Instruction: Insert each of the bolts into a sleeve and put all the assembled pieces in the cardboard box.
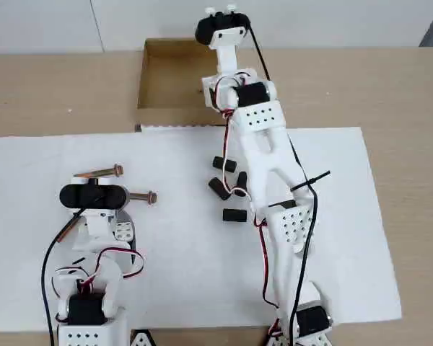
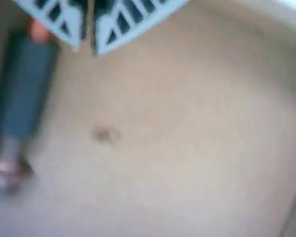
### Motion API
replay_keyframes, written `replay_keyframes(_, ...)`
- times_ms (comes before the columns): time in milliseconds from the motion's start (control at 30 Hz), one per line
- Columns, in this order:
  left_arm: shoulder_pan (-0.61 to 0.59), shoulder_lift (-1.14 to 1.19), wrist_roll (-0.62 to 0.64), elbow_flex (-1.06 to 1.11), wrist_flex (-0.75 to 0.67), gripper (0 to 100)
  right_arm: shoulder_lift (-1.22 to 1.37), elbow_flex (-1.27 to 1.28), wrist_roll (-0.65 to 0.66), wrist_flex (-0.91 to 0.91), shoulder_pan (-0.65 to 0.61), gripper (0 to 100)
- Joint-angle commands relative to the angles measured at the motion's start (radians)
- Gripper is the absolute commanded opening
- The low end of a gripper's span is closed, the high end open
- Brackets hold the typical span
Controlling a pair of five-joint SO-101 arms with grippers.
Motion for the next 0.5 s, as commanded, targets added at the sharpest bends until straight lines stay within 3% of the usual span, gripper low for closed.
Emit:
replay_keyframes(0,-0.005,-0.011,-0.005,-0.007,-0.023,0,-0.099,-0.127,0.006,0.124,-0.005,0.2)
replay_keyframes(333,-0.005,-0.011,-0.005,-0.007,-0.023,0,-0.105,-0.45,0.002,0.556,-0.064,0.2)
replay_keyframes(467,-0.005,-0.011,-0.005,-0.007,-0.023,0,-0.108,-0.517,-0.081,0.613,-0.068,0.2)
